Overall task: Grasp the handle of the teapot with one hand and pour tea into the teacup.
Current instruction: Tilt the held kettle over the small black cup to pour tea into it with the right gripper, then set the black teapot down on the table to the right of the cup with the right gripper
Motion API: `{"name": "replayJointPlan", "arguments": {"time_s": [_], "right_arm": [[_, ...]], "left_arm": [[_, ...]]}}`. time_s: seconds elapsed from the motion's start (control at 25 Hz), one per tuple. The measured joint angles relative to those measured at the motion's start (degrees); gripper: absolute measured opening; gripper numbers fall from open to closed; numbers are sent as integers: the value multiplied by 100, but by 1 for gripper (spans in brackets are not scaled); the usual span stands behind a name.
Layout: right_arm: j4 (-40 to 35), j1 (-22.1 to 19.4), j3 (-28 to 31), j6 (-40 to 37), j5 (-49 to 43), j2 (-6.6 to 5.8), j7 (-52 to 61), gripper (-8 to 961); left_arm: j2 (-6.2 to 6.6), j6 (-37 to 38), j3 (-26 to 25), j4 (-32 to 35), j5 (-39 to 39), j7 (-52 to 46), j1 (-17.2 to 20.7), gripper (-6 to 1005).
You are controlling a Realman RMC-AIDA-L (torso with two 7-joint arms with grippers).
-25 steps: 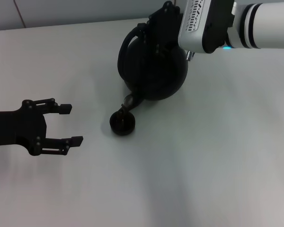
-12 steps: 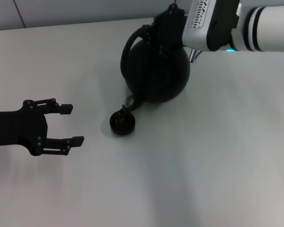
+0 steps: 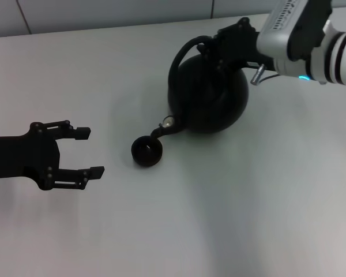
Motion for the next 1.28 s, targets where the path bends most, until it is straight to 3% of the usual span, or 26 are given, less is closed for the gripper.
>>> {"name": "replayJointPlan", "arguments": {"time_s": [0.68,1.28], "right_arm": [[795,-473,433,356,1587,-37,-249,85],[1008,-521,692,285,1724,-60,-175,91]], "left_arm": [[-55,0,44,57,0,-44,-90,860],[-120,24,53,114,0,-46,-120,860]]}}
